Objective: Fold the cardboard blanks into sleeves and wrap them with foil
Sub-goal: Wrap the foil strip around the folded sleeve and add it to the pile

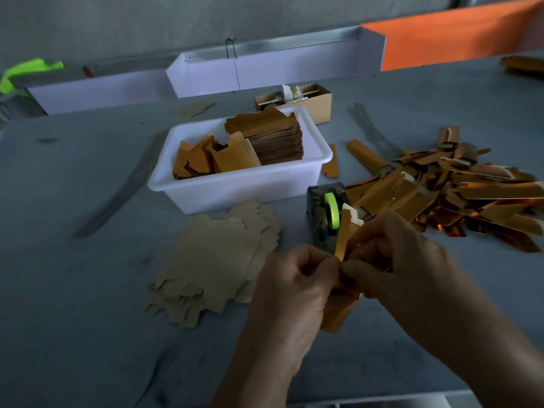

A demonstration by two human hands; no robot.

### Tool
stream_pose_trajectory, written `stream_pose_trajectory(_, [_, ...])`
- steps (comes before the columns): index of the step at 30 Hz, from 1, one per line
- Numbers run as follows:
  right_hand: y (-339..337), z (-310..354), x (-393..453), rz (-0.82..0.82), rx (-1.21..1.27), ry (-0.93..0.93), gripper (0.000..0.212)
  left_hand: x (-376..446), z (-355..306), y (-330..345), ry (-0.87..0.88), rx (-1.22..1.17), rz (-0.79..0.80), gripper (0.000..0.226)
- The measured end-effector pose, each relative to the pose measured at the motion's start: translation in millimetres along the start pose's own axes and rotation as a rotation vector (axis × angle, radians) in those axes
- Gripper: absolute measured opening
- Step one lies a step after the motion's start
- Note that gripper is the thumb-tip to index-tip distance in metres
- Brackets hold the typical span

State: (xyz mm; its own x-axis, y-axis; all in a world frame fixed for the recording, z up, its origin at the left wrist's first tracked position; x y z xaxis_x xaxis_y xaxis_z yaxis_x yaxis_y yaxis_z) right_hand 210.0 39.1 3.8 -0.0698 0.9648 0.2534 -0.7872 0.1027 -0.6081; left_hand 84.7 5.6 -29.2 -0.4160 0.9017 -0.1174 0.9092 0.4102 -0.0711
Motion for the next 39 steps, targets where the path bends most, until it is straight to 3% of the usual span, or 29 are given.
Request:
stream_pose_trajectory(7, [-10.0, 10.4, -3.7, -0.157, -0.181, -0.014, 0.024, -9.3, -12.6, 2.4, 0.316, 0.19, -0.211, 0.017])
stream_pose_trajectory(10, [-10.6, 13.4, -3.7, -0.175, -0.22, -0.019, 0.029, -12.3, -12.8, -2.4, 0.359, 0.177, -0.29, 0.015])
stream_pose_trajectory(13, [-12.9, 10.6, -4.0, -0.19, -0.215, -0.053, 0.036, -9.5, -13.8, -11.7, 0.295, 0.066, -0.29, 0.014])
stream_pose_trajectory(17, [-9.0, 5.6, -2.6, -0.161, -0.022, 0.015, 0.055, -5.6, -8.3, -12.4, 0.178, 0.018, -0.209, 0.014])
stream_pose_trajectory(19, [-1.8, 0.8, -1.5, -0.12, 0.086, 0.064, 0.049, -5.5, -5.5, -9.9, 0.116, -0.008, -0.175, 0.015])
stream_pose_trajectory(23, [9.2, -8.9, 0.6, -0.054, 0.231, 0.125, 0.016, -5.4, 1.8, -8.2, 0.022, -0.035, -0.108, 0.018])
stream_pose_trajectory(28, [13.6, -6.7, 4.6, 0.007, 0.251, 0.065, 0.02, -3.0, 1.4, -11.8, -0.005, -0.005, -0.047, 0.02])
stream_pose_trajectory(31, [15.2, -11.7, 15.2, 0.007, 0.337, 0.12, 0.004, 1.3, -5.7, -20.1, 0.115, 0.097, -0.09, 0.019])
stream_pose_trajectory(33, [18.2, -10.2, 21.4, 0.007, 0.38, 0.134, 0.007, 4.8, -5.5, -23.1, 0.133, 0.077, -0.119, 0.019])
stream_pose_trajectory(36, [23.3, -7.5, 27.9, 0.018, 0.412, 0.157, 0.009, 7.6, 5.3, -24.0, -0.072, -0.123, -0.093, 0.017])
stream_pose_trajectory(39, [28.5, -6.7, 28.0, 0.117, 0.518, 0.234, 0.024, 10.8, 14.7, -29.2, -0.243, -0.317, -0.09, 0.023])
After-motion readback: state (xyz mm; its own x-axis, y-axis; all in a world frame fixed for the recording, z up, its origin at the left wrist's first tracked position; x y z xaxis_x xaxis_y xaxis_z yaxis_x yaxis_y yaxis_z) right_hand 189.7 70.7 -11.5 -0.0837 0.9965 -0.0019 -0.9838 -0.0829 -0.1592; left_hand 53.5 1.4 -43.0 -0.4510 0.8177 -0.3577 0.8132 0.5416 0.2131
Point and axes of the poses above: each hand's wrist, its own x-axis towards the middle knuckle, its own y-axis out of the palm, z = x × y, the point moved 7 cm from there along x, towards the middle knuckle, and after that the axes turned 15 degrees about -z, right-handed, at the moved point
